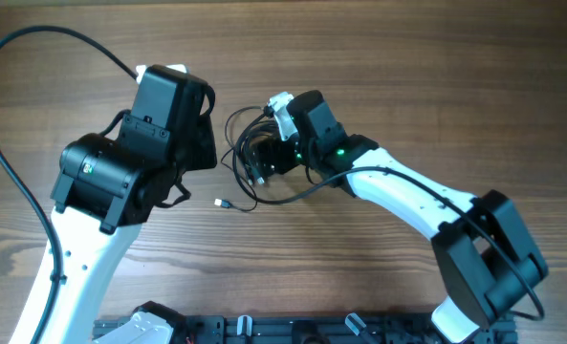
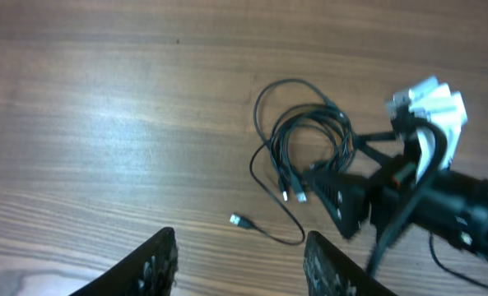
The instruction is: Untangle cables
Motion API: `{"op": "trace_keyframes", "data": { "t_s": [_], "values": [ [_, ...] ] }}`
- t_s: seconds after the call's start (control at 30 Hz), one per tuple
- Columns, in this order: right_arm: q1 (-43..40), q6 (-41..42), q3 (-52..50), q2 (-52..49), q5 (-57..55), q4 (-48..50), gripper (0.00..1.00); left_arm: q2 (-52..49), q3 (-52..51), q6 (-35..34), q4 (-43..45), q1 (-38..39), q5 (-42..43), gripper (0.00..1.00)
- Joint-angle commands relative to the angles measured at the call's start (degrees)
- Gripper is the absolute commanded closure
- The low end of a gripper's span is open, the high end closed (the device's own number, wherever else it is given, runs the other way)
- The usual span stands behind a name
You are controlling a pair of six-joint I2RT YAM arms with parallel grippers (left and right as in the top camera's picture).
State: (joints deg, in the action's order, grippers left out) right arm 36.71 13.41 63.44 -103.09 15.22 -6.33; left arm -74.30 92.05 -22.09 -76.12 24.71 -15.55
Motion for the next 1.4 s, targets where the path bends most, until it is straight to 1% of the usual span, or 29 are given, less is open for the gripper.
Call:
{"op": "trace_keyframes", "data": {
  "t_s": [0.0,0.1,0.2,0.27,0.3,0.33,0.37,0.4,0.5,0.53,0.57,0.63,0.67,0.73,0.83,0.9,1.07,1.13,1.17,1.2,1.23,1.27,1.3,1.37],
  "values": [
    [0.1,9.6,-0.2,-4.1,-6.5,0.5,0.1,0.5,0.2,-1.6,-1.1,0.2,2.6,0.49],
    [0.0,17.7,-0.2,-5.9,-13.7,-0.6,0.1,0.5,0.2,-2.1,-2.0,0.2,4.2,0.5],
    [0.0,21.7,-0.2,-6.8,-15.1,-0.9,0.1,0.5,0.2,-2.4,-2.2,0.2,4.2,0.5],
    [0.0,26.1,-0.2,-7.2,-16.3,-1.6,0.11,0.5,0.2,-2.4,-2.1,0.2,4.2,0.49],
    [0.0,31.9,-0.2,-7.3,-19.5,-4.0,0.14,0.5,0.2,-2.4,-2.1,0.2,4.2,0.49],
    [0.0,36.5,-0.2,-7.3,-21.5,-5.9,0.14,0.5,0.2,-2.4,-2.1,0.2,4.2,0.49],
    [0.0,39.5,-0.2,-7.3,-22.3,-7.1,0.13,0.5,0.2,-2.4,-2.1,0.2,4.2,0.49],
    [0.0,41.2,-0.2,-7.3,-22.4,-8.0,0.1,0.5,0.2,-2.4,-2.1,0.2,4.2,0.49],
    [0.0,44.6,-0.2,-7.3,-22.3,-9.2,0.1,0.5,0.2,-2.4,-2.1,0.2,4.2,0.48],
    [0.1,45.8,-0.2,-7.3,-22.3,-9.9,0.1,0.5,0.2,-2.4,-2.1,0.2,4.2,0.48],
    [0.1,46.8,-0.2,-7.3,-22.3,-10.4,0.15,0.5,0.2,-2.4,-2.1,0.2,4.2,0.48],
    [0.1,47.4,-0.2,-7.7,-21.7,-10.8,0.19,0.5,0.2,-2.4,-2.1,0.2,4.2,0.48],
    [0.1,47.4,-0.2,-8.0,-21.0,-10.6,0.19,0.5,0.2,-2.4,-2.1,0.2,4.2,0.48],
    [0.1,45.7,-0.2,-9.2,-17.8,-8.3,0.18,0.5,0.2,-2.4,-2.1,0.2,4.2,0.48],
    [0.1,37.9,-0.2,-11.7,-9.4,-0.8,0.08,0.5,0.2,-2.4,-1.9,0.2,4.2,0.46],
    [0.1,34.8,-0.2,-14.0,-3.7,2.8,0.05,0.5,0.2,-2.3,-1.9,0.2,4.2,0.44],
    [0.1,33.3,-0.2,-17.7,1.3,2.9,0.05,0.5,0.2,-2.2,-1.7,0.2,4.1,0.44],
    [0.1,33.1,-0.2,-18.4,2.1,2.0,0.12,0.5,0.2,-2.2,-1.6,0.2,4.1,0.44],
    [0.1,33.1,-0.2,-18.7,2.4,1.2,0.24,0.5,0.2,-2.2,-1.5,0.2,4.1,0.44],
    [0.1,33.2,-0.2,-18.9,2.4,-0.1,0.39,0.5,0.2,-2.2,-1.4,0.2,4.1,0.44],
    [0.1,33.2,-0.2,-19.0,2.4,-1.2,0.58,0.5,0.2,-2.2,-1.3,0.2,4.1,0.44],
    [0.1,33.2,-0.2,-19.0,2.4,-2.4,0.72,0.5,0.2,-2.2,-1.3,0.2,4.1,0.44],
    [0.1,33.2,-0.2,-19.0,2.2,-3.8,0.95,0.5,0.2,-2.2,-1.3,0.2,4.1,0.43],
    [0.1,33.1,-0.2,-19.0,2.0,-6.1,0.95,0.5,0.2,-2.2,-1.3,0.2,4.1,0.44]
  ]
}}
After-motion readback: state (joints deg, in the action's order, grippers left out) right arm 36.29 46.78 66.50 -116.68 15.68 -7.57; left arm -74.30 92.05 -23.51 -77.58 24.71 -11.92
